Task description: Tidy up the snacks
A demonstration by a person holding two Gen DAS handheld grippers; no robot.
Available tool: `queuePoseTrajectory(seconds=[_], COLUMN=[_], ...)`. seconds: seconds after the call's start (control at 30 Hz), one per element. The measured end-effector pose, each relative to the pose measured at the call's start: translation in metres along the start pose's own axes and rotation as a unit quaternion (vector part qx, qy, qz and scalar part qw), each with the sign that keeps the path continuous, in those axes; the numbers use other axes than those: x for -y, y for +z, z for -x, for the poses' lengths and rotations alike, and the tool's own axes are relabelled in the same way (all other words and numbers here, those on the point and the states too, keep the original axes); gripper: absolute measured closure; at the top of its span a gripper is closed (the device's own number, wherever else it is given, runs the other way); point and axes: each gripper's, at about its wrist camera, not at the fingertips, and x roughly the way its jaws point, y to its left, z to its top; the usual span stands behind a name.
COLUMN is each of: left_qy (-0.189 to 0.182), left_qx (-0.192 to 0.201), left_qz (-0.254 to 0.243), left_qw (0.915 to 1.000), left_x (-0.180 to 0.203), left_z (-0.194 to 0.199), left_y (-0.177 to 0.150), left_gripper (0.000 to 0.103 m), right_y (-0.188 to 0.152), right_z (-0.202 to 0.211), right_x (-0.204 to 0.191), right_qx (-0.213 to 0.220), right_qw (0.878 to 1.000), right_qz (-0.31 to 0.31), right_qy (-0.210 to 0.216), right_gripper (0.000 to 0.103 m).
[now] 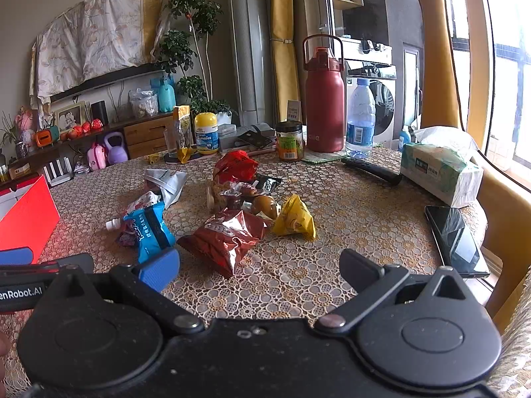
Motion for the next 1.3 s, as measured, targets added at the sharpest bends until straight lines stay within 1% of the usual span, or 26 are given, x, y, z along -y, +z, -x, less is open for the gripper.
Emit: queuePoseTrajectory(seconds=[1.27,1.3], left_qy=[0.000,-0.003], left_qx=[-0.003,-0.005], left_qz=[0.000,-0.002], left_qw=[1.0000,1.0000], left_x=[0.0061,0.0051], left_z=[0.0014,-0.0064], left_y=[-0.0029,-0.0061], left_gripper=[0.000,0.000], right_y=[-0.0018,-0.0020], right_z=[-0.0007,-0.0008], right_x=[0.0005,0.0005], right_qx=[-0.003,-0.003], right_qw=[1.000,1.000], right_qz=[-0.001,-0.001], right_qy=[0.000,0.000], right_gripper=[0.000,0.000])
